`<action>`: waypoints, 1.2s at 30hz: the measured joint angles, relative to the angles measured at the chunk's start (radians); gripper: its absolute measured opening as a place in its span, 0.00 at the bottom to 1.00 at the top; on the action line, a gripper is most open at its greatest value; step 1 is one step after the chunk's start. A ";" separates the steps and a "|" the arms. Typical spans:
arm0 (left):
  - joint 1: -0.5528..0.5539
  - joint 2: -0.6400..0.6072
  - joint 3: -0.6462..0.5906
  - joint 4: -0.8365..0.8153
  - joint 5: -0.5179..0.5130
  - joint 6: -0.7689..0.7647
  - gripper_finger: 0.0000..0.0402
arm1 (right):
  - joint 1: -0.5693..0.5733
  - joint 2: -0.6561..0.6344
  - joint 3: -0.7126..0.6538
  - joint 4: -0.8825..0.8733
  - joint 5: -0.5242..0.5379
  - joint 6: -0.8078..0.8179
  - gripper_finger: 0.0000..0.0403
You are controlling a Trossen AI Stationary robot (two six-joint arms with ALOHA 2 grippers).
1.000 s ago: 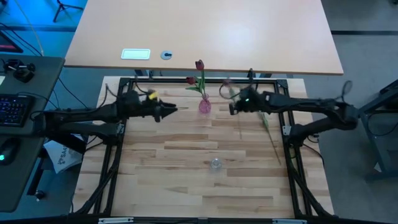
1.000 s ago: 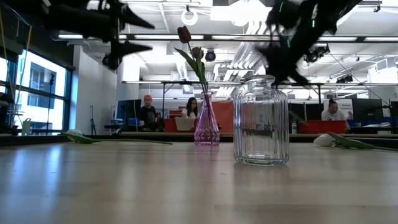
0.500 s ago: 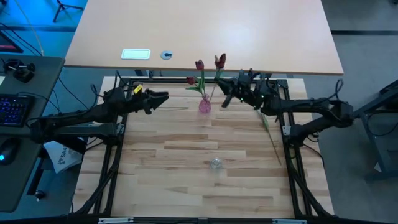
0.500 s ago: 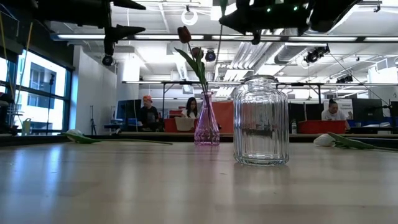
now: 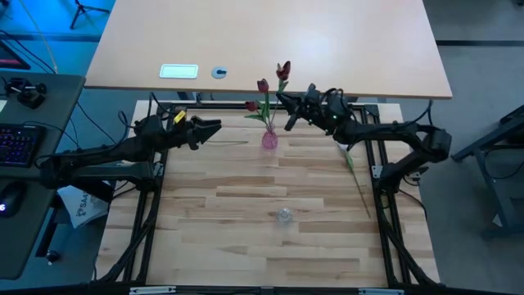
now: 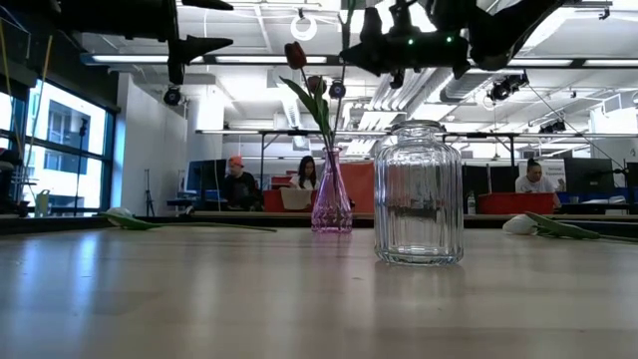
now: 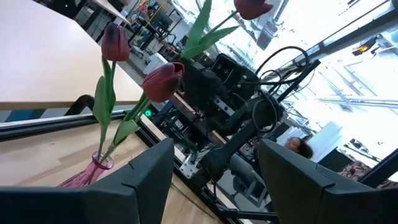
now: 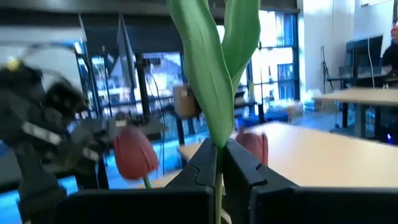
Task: Sort flowers into vase by color
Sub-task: Put the red flower into the pink vase, then put the right white flower into the transparent vase
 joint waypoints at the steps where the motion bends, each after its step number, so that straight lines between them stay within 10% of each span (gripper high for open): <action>1: 0.000 0.000 0.000 0.000 0.000 0.000 0.55 | 0.000 0.006 0.005 -0.023 -0.001 -0.003 0.00; 13: 0.000 0.000 0.000 -0.001 0.000 0.001 0.55 | 0.001 0.048 0.038 -0.135 -0.046 0.063 0.07; 22: 0.000 0.000 0.000 -0.001 0.000 0.035 0.55 | 0.009 0.015 0.038 -0.281 -0.049 0.104 0.44; 29: 0.000 0.000 -0.001 -0.003 0.000 0.036 0.55 | 0.011 -0.112 0.038 -0.601 -0.063 0.007 0.67; 36: 0.000 0.000 -0.001 -0.006 0.000 0.036 0.55 | 0.009 -0.301 0.038 -1.180 -0.063 0.052 0.69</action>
